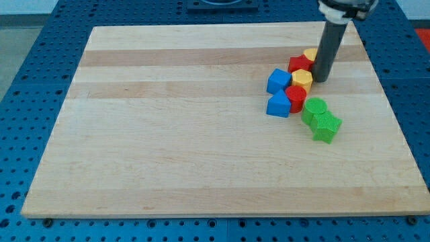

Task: Push the yellow heart to the top right of the board

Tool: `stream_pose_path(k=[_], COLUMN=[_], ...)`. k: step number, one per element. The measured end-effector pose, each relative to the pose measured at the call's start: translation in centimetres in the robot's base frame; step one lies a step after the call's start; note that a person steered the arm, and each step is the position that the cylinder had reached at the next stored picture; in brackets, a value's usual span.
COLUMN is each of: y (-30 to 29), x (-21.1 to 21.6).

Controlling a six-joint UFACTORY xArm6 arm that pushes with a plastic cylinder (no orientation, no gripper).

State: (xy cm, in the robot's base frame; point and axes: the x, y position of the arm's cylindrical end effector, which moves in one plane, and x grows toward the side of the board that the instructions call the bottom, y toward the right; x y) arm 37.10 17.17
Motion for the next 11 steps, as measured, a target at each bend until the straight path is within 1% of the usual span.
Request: stream_pose_path(k=[1, 2, 3, 5, 8, 10, 11], y=[-1.9, -2.1, -2.1, -1.9, -0.1, 1.2, 3.1], x=[-1.2, -3.9, -4.1, -1.8, -6.4, -6.2, -6.1])
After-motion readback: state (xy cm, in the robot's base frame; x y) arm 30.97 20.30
